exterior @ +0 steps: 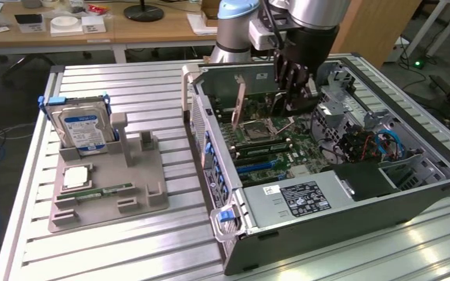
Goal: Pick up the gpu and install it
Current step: 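Insert the gpu into the slot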
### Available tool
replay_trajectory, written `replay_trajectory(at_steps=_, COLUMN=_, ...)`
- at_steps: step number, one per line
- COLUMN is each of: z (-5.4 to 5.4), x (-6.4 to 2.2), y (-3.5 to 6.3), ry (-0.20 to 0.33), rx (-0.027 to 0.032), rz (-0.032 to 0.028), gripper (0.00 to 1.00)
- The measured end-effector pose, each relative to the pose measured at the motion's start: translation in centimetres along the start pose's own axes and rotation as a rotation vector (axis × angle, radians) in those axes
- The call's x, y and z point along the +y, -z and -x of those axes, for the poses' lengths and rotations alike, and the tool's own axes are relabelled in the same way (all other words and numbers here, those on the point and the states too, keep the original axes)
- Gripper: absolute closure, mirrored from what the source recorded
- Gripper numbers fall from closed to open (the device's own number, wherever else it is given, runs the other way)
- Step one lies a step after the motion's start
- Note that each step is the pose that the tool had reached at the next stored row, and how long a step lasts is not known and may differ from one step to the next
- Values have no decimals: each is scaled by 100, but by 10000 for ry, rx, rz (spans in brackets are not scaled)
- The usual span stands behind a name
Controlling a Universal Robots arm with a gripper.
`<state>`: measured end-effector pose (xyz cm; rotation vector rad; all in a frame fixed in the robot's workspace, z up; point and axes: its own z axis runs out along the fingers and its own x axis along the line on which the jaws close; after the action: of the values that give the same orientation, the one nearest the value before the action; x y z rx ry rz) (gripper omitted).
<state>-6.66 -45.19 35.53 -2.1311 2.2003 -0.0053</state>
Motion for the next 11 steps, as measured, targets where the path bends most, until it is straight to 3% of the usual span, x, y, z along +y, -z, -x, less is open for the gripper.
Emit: replay_trajectory(at_steps=11, z=-46, x=6, y=-93, ry=1, rx=-3, rz=-45, gripper=72)
